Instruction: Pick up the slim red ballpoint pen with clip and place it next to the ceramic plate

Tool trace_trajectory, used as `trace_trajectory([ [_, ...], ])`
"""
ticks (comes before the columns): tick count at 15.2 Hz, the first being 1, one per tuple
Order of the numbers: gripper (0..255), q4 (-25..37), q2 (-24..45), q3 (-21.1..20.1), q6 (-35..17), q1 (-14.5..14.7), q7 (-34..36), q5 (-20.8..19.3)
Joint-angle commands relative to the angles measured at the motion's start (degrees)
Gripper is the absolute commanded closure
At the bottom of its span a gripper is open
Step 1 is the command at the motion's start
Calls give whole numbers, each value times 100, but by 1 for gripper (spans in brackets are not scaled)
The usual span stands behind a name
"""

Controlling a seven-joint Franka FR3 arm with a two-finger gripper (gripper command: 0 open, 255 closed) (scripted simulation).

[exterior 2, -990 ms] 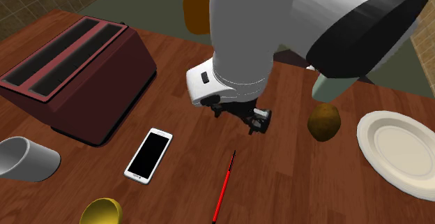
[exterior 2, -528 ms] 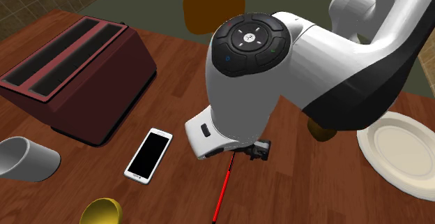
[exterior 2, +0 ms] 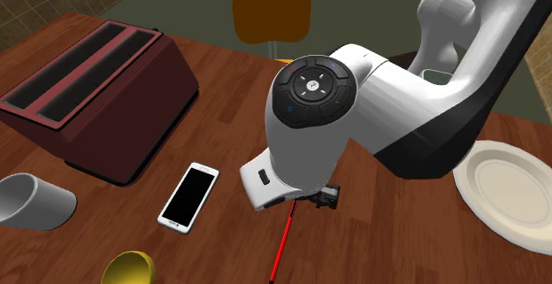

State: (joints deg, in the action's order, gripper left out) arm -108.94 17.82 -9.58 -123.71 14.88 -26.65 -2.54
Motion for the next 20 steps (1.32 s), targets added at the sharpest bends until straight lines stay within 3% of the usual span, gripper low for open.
trace_trajectory([
  [1, 0, -11, 3, 0, -16, 1, 1, -1],
  [5, 0, -11, 2, 0, -15, 1, 1, -1],
  [6, 255, -11, 2, 0, -15, 1, 1, -1],
  [15, 255, -11, 3, 0, -16, 1, 1, -1],
  [20, 255, 139, -181, -13, 315, -9, -21, 38],
])
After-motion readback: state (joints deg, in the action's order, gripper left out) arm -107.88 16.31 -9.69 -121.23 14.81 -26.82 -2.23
